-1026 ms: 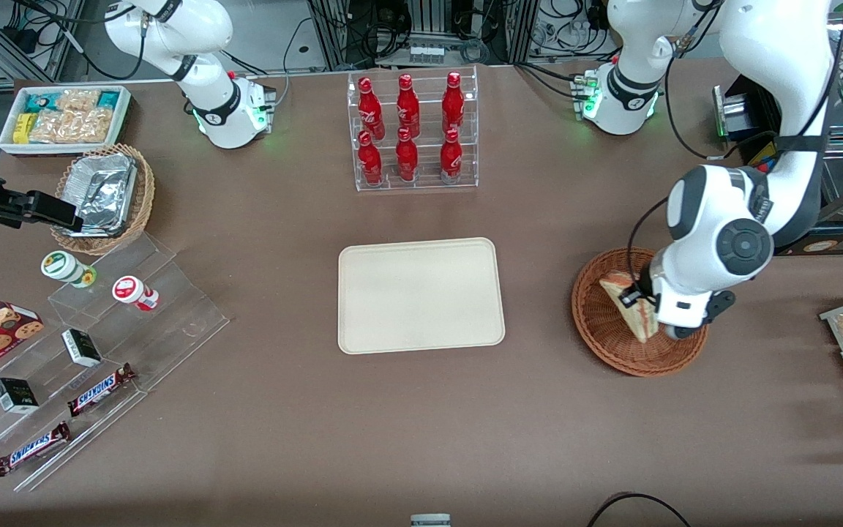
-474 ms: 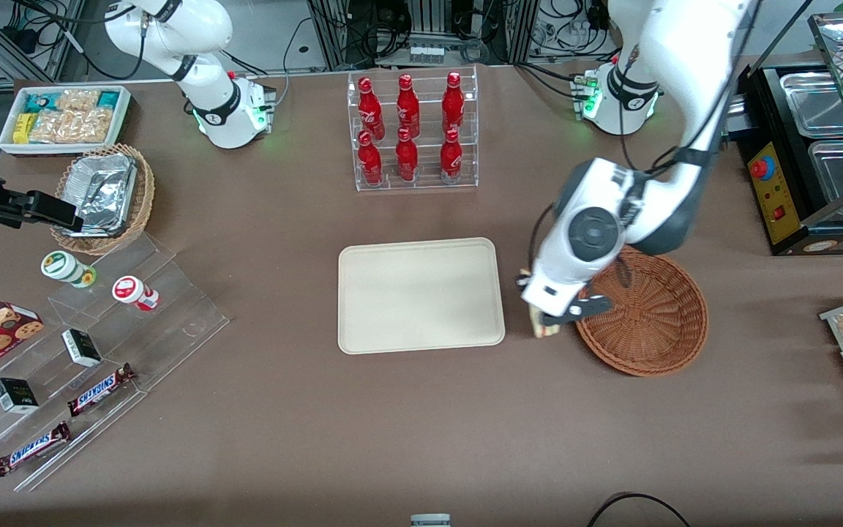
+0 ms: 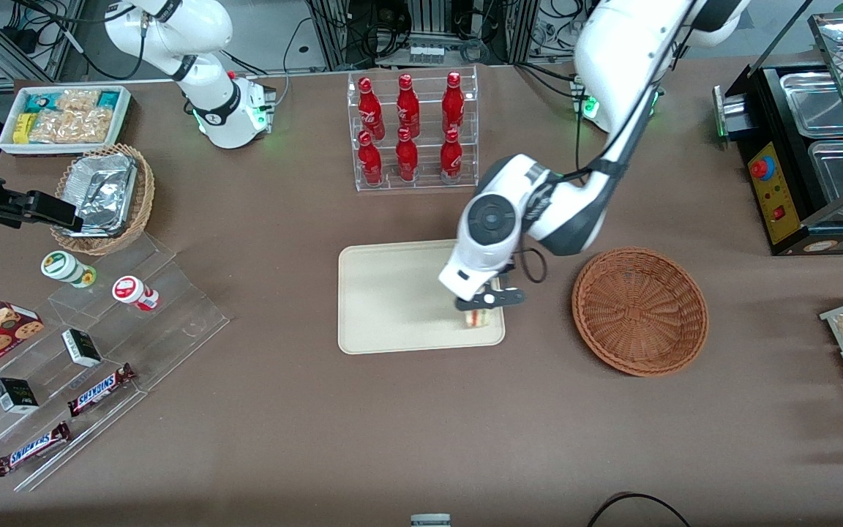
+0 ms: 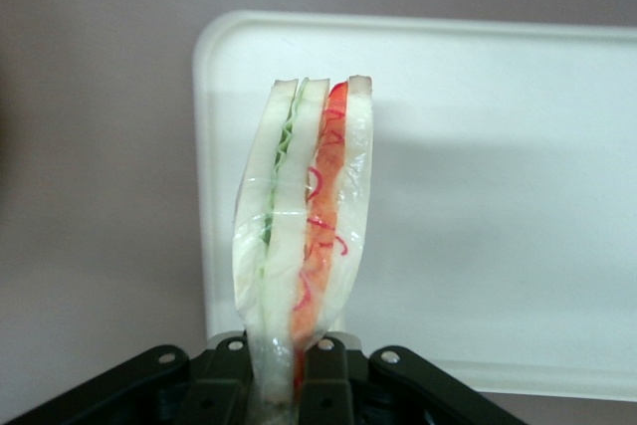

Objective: Place sandwich from basket to tray

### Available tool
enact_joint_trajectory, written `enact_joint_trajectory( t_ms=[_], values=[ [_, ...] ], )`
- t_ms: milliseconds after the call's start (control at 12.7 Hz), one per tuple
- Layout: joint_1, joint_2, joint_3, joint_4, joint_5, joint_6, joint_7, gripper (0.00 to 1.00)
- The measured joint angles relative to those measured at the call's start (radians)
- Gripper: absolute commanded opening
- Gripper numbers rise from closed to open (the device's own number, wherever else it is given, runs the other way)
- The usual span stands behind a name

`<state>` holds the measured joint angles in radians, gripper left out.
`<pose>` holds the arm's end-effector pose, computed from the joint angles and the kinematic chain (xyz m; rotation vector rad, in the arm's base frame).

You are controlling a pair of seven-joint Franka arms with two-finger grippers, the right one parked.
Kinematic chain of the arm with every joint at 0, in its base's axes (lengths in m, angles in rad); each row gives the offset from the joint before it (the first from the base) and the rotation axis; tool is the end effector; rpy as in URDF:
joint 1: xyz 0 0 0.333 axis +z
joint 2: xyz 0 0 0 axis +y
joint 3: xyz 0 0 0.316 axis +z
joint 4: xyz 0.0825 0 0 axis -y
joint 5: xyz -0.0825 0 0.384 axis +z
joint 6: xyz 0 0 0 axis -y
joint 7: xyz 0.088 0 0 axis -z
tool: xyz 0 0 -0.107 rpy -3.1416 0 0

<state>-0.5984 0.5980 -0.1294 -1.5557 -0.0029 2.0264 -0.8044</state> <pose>0.5201 -0.4473 0.2907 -3.1005 -0.1486 0.2198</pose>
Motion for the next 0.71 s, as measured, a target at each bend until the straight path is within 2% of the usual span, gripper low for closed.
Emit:
enact_joint_trajectory(
  t_ms=[316, 711],
  values=[
    [-0.072, 0.075, 0.0, 0.085, 0.0, 0.0, -0.06, 0.0],
    [-0.104, 0.158, 0.0, 0.176, 0.0, 0.001, -0.156, 0.0]
  ],
)
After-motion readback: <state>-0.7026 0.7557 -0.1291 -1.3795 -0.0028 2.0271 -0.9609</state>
